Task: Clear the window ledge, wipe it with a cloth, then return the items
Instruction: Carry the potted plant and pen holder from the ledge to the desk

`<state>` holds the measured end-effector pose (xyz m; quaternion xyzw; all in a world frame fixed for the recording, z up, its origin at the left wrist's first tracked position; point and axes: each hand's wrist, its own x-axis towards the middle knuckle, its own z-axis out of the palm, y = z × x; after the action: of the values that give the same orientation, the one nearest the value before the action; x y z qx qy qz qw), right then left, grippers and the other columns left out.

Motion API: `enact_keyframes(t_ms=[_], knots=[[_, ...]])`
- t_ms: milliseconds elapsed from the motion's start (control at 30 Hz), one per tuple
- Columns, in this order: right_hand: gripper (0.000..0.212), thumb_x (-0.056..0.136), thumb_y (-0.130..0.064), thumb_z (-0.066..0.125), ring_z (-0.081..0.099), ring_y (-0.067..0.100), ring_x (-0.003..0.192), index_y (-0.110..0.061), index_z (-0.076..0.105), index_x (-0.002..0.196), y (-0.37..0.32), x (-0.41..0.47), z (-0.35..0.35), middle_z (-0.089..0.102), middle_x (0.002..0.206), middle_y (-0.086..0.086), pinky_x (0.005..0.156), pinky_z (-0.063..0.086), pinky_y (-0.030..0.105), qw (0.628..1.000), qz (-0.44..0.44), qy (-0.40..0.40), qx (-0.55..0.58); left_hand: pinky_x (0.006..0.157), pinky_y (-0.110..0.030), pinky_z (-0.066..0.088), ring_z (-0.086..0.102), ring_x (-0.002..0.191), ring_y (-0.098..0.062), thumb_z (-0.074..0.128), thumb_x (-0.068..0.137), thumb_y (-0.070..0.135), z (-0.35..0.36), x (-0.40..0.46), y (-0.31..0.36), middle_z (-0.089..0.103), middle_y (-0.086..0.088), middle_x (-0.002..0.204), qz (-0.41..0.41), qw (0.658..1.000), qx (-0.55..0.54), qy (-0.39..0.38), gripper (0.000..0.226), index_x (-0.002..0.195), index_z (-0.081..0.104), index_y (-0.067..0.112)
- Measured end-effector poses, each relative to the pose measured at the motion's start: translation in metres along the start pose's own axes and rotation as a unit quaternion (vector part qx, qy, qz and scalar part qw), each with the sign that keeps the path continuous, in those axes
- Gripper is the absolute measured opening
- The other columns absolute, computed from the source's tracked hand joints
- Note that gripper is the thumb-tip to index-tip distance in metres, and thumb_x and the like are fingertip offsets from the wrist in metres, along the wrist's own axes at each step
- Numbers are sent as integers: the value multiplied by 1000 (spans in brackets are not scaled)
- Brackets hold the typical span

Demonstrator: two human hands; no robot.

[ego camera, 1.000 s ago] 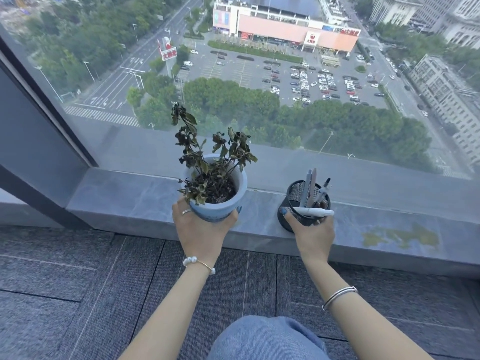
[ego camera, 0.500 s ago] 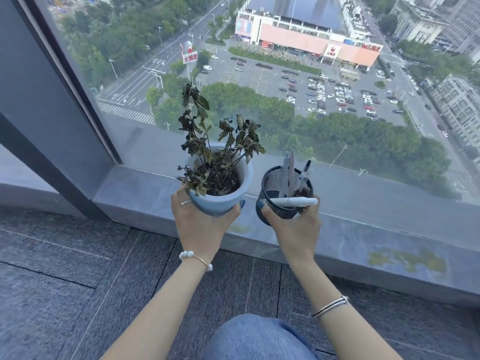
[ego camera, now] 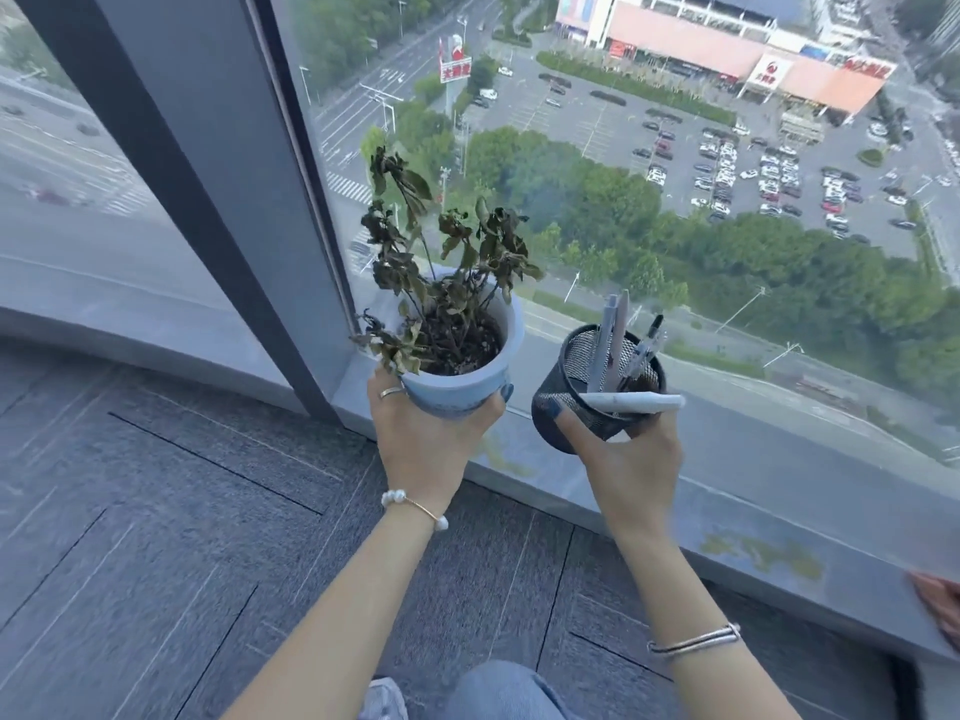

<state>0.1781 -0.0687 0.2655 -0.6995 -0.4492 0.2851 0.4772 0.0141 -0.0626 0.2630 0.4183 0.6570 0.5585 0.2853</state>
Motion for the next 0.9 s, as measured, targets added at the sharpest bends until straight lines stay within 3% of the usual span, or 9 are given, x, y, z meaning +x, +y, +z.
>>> enact_keyframes(t_ms=[100,200,300,400,500,600,700,833,900], knots=[[59,55,-34,89,64,6,90,-18,57,102,-69,-8,-27,67,91,-12,76,47,19,1000,-10,-10,-3,94,-30,48,55,99,3,89,50,23,-29,-2,65,54,-6,113,-19,999,-24,-6,73,108,45,20],[54,57,-31,89,63,7,88,-19,56,99,-133,-17,-51,66,90,-12,73,46,14,1000,-22,-21,2,96,-38,49,57,108,-10,88,49,33,-58,-5,126,54,-7,118,-23,999,-24,5,78,113,46,20],[49,59,-30,89,64,6,89,-22,57,95,-194,-27,-70,67,91,-11,76,49,19,998,-34,-44,16,91,-42,52,59,108,-19,84,48,45,-85,-11,183,57,-9,116,-15,1000,-4,16,82,113,46,15],[45,60,-29,88,64,7,88,-30,54,89,-254,-40,-95,68,91,-9,75,51,22,995,-51,-78,33,90,-39,53,59,107,-16,81,47,51,-116,-22,248,58,-4,115,-16,999,17,30,83,116,49,18],[44,59,-29,89,64,9,85,-26,56,89,-306,-53,-116,67,88,-7,72,52,23,990,-76,-111,35,90,-34,53,59,107,-12,80,45,52,-145,-38,308,58,1,115,-12,998,41,55,85,118,51,20],[43,60,-24,88,60,-5,71,-32,52,81,-349,-70,-136,64,81,-11,61,47,9,982,-97,-155,45,91,-31,53,59,106,-9,81,46,48,-170,-61,358,57,3,116,-9,995,39,89,85,121,51,21],[39,61,-23,88,59,-5,67,-24,57,85,-375,-93,-152,65,81,-8,58,46,8,971,-110,-206,53,90,-27,52,58,107,-9,81,48,44,-193,-88,389,56,3,117,-10,991,34,132,80,119,51,24],[40,62,-21,87,57,-11,67,-25,54,84,-382,-135,-157,62,80,-11,59,44,5,958,-123,-250,68,83,-25,54,59,104,-12,85,47,39,-228,-127,390,59,5,111,-20,981,40,191,69,105,47,44],[39,63,-20,86,55,-9,64,-29,52,79,-388,-160,-160,62,78,-11,59,43,6,950,-135,-272,75,85,-33,54,58,106,-15,81,45,46,-248,-149,391,57,8,110,-32,970,65,233,76,113,52,34]])
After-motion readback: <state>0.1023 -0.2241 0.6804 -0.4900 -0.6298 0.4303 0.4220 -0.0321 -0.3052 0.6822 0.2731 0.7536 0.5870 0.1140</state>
